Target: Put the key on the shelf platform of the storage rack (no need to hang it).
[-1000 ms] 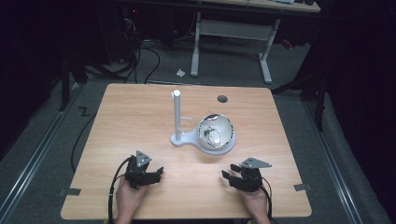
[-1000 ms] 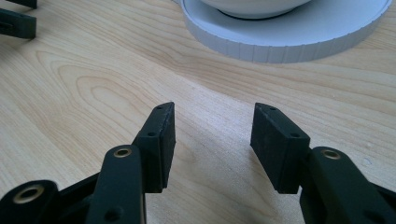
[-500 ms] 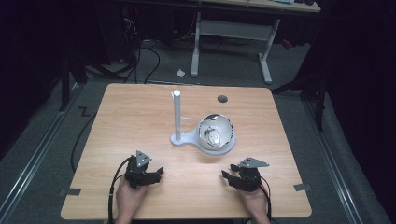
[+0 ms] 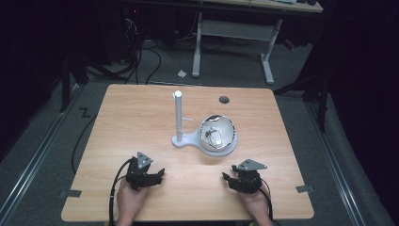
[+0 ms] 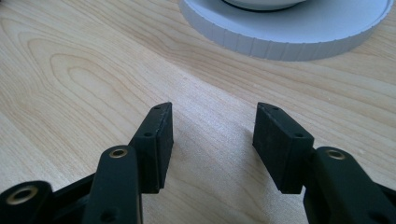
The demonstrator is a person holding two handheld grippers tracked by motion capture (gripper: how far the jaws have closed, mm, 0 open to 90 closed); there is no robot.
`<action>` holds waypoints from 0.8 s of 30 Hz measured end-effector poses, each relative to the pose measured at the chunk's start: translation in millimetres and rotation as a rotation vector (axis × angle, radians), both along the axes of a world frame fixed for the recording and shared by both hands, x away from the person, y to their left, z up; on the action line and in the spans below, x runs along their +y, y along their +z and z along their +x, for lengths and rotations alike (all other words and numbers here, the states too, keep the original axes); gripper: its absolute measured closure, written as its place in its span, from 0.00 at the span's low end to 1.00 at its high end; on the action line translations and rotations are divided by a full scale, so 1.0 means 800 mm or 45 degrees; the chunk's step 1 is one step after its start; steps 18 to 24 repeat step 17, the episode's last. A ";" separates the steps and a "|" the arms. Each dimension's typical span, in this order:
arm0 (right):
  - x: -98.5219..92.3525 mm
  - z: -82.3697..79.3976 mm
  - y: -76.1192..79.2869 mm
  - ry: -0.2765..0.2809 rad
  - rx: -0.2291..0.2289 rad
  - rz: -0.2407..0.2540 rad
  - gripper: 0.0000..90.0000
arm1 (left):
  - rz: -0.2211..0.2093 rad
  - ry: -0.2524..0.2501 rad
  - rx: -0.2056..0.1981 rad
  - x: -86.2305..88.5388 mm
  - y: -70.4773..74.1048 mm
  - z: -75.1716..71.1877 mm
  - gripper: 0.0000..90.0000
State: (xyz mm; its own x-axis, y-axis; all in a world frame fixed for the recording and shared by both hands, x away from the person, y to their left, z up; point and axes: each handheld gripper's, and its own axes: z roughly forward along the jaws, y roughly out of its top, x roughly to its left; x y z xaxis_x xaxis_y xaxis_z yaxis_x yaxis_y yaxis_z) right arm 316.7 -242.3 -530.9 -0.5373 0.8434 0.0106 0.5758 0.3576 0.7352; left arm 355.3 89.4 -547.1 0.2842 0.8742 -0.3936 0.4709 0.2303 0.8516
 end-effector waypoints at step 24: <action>0.002 0.000 0.000 0.013 -0.010 -0.032 0.50 | 0.000 0.000 0.000 0.000 0.000 0.000 0.25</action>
